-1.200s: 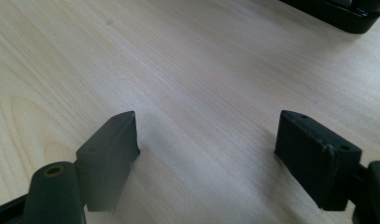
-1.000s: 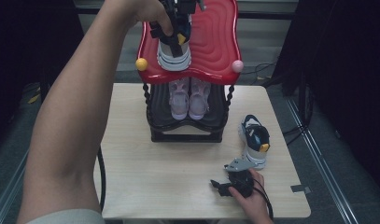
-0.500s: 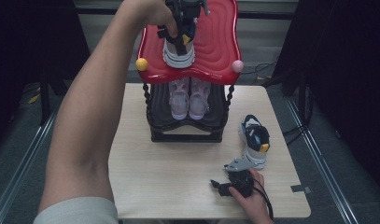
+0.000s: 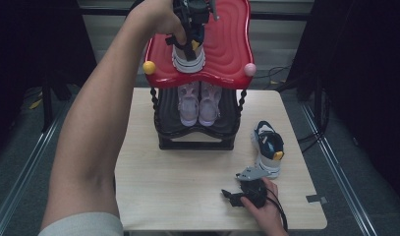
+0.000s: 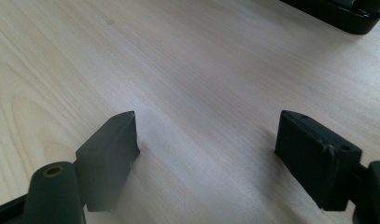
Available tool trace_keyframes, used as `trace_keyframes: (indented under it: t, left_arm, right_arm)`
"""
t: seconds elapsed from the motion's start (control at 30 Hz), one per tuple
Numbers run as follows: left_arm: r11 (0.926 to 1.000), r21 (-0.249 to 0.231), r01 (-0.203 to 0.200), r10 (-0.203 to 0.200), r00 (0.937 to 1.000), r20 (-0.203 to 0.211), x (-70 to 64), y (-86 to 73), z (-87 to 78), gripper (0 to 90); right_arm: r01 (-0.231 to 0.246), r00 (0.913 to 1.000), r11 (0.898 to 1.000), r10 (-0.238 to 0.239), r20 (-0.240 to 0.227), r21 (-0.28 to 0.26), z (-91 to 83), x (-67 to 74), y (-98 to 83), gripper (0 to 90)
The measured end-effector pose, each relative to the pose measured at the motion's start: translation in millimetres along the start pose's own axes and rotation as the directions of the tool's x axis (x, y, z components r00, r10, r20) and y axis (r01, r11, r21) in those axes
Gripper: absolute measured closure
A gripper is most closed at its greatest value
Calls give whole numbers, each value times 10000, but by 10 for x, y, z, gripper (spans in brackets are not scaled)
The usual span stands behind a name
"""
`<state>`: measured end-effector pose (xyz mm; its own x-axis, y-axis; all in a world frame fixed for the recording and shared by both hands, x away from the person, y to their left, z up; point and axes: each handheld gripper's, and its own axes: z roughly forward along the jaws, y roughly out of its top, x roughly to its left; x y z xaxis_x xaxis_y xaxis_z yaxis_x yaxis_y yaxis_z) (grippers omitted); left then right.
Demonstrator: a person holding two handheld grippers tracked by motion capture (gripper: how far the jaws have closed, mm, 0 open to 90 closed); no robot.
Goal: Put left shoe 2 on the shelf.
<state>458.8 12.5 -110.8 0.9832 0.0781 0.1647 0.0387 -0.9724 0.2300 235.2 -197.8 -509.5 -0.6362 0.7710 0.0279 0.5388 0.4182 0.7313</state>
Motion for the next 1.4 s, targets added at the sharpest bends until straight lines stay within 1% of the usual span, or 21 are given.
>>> trace_keyframes:
  t: [0.03,0.07,0.13,0.27,0.3,0.37,0.43,0.5,0.53,0.6,0.67,0.73,0.83,0.87,0.9,0.97,1.0,1.1,1.27,1.33,1.4]
  left_arm:
    - [9992,-133,368,-369,9993,-11,-14,-17,6,766]
    - [9999,-99,52,-52,10000,-38,7,-15,-2,765]
    - [9999,-91,-116,116,9999,-53,1,-9,-3,766]
    - [10000,10,-74,74,10000,-53,4,1,-14,764]
    - [10000,-19,57,-57,10000,-65,6,2,-15,764]
    - [10000,-20,-38,38,10000,-74,13,5,-12,764]
    - [10000,-48,10,-10,10000,-71,13,1,-11,763]
    - [9999,-147,-1,0,10000,-55,0,-6,1,761]
    - [9997,-233,104,-105,9999,-54,-1,-17,3,758]
    - [9994,-355,24,-26,10000,-51,4,-35,-8,735]
    - [9985,-487,261,-269,9995,-151,4,-54,-11,689]
    - [9942,-742,778,-797,9966,-229,4,-73,-12,600]
    - [9850,-1303,1129,-1138,9935,8,-5,-103,-30,532]
    - [9839,-1362,1161,-1154,9932,128,-10,-108,-35,511]
    - [9836,-1418,1117,-1114,9937,101,-17,-112,-46,491]
    - [9824,-1415,1219,-1224,9925,52,-20,-119,-67,451]
    - [9806,-1360,1410,-1402,9900,155,-17,-124,-70,422]
    - [9768,-1325,1683,-1678,9857,149,-18,-131,-89,411]
    - [9758,-1343,1724,-1728,9849,89,-26,-144,-132,394]
    - [9717,-1463,1853,-1846,9826,185,-30,-150,-148,378]
    - [9745,-1424,1731,-1733,9848,113,-42,-143,-152,380]
  right_arm:
    - [-4,10000,10000,4,-6,2,0,0,0,206]
    - [1,10000,10000,-1,-2,1,0,0,0,206]
    - [0,10000,10000,0,-2,2,0,0,0,206]
    - [-3,10000,10000,3,-4,-3,0,0,0,206]
    - [1,10000,10000,-1,-1,1,0,0,0,206]
    - [7,10000,10000,-7,-7,27,-2,-1,1,206]
    - [5,10000,10000,-5,-6,27,-2,-1,1,206]
    - [7,10000,10000,-7,-4,27,-3,-1,1,206]
    - [8,10000,10000,-8,-7,27,-2,-1,1,206]
    - [1,10000,10000,-1,0,1,0,0,0,206]
    - [3,10000,10000,-3,1,1,0,0,0,206]
    - [2,10000,10000,-2,1,1,0,0,0,206]
    - [4,10000,10000,-4,1,1,0,0,0,206]
    - [1,10000,10000,-1,0,3,0,0,0,206]
    - [5,10000,10000,-5,1,1,0,0,0,206]
    - [3,10000,10000,-3,0,2,0,0,0,206]
    - [4,10000,10000,-4,-2,1,0,0,0,206]
    - [4,10000,10000,-4,1,1,0,0,0,206]
    - [5,10000,10000,-5,1,0,0,0,0,206]
    - [2,10000,10000,-2,2,2,0,0,0,206]
    - [4,10000,10000,-4,1,1,0,0,0,206]
